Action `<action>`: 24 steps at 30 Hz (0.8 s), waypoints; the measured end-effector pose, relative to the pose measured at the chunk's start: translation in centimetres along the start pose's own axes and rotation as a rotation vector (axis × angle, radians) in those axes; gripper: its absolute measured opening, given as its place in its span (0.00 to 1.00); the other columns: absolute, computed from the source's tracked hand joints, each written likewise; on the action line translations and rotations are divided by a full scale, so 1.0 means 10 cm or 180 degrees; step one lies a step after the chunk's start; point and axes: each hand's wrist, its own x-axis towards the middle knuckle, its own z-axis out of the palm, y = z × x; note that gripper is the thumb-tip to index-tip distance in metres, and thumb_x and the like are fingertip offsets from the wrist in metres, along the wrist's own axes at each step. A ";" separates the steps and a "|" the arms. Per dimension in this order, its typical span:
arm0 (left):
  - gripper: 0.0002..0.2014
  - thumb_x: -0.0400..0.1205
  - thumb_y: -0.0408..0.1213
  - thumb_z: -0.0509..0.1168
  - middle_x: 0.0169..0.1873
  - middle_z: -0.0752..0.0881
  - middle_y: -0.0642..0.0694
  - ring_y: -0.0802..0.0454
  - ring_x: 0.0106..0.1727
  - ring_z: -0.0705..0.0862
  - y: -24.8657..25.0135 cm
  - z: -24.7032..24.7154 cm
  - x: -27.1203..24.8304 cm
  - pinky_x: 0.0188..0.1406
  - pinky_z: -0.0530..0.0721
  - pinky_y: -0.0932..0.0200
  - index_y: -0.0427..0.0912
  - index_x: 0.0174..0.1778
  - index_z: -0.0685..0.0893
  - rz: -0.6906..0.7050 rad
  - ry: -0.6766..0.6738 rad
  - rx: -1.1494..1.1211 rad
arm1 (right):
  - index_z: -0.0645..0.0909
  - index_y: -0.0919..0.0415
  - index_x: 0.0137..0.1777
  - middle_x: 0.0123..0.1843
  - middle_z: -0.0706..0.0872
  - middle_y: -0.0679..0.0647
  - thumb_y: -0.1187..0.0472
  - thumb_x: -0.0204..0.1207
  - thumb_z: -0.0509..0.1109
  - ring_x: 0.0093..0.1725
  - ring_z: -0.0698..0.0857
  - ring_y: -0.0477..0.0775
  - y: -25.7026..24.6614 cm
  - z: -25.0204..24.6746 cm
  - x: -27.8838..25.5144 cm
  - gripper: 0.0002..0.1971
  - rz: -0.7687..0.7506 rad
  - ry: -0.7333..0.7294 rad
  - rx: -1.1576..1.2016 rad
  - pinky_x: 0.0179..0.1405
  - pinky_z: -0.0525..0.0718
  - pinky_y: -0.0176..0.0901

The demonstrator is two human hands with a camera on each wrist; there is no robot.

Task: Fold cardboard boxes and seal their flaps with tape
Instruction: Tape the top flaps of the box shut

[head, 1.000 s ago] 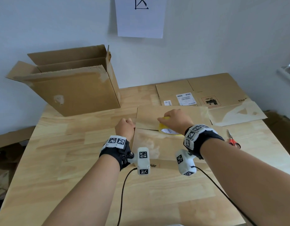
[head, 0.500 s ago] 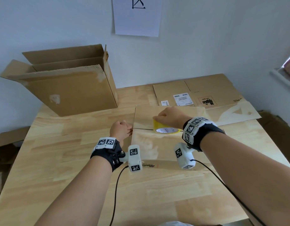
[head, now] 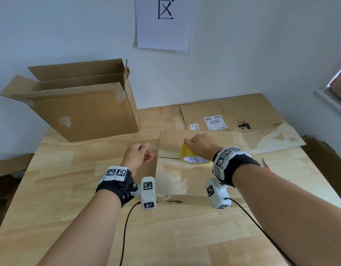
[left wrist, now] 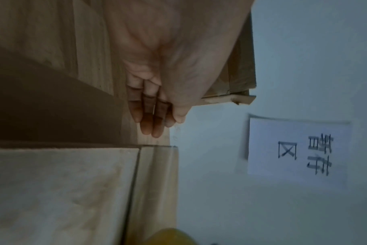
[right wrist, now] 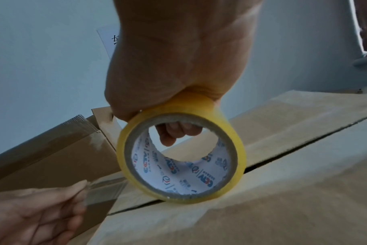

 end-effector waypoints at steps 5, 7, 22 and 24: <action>0.09 0.85 0.41 0.62 0.38 0.87 0.44 0.50 0.40 0.85 0.03 -0.12 -0.02 0.44 0.83 0.60 0.38 0.45 0.81 -0.0109 -0.0199 -0.0339 | 0.69 0.62 0.28 0.27 0.70 0.53 0.45 0.81 0.51 0.27 0.70 0.53 -0.12 0.04 0.08 0.26 0.0089 -0.0127 -0.0398 0.26 0.66 0.40; 0.08 0.84 0.39 0.64 0.37 0.86 0.45 0.51 0.40 0.85 0.03 -0.16 -0.02 0.45 0.83 0.60 0.39 0.44 0.83 0.0003 -0.0185 -0.0232 | 0.74 0.62 0.33 0.28 0.71 0.53 0.47 0.82 0.51 0.27 0.70 0.52 -0.19 0.06 0.10 0.23 0.0040 -0.0209 -0.0660 0.26 0.66 0.39; 0.10 0.83 0.41 0.65 0.35 0.85 0.47 0.53 0.36 0.82 -0.25 -0.31 0.12 0.54 0.81 0.52 0.39 0.41 0.82 -0.0200 -0.0217 0.0194 | 0.66 0.58 0.23 0.23 0.69 0.51 0.45 0.78 0.58 0.24 0.69 0.52 -0.24 0.12 0.11 0.24 0.0106 0.0016 -0.0342 0.26 0.67 0.38; 0.10 0.83 0.41 0.65 0.35 0.85 0.47 0.53 0.35 0.82 -0.29 -0.30 0.13 0.53 0.81 0.52 0.39 0.42 0.82 -0.0261 -0.0234 0.0178 | 0.68 0.58 0.23 0.24 0.70 0.52 0.45 0.78 0.57 0.26 0.72 0.53 -0.25 0.12 0.11 0.24 0.0114 0.0008 -0.0384 0.28 0.69 0.38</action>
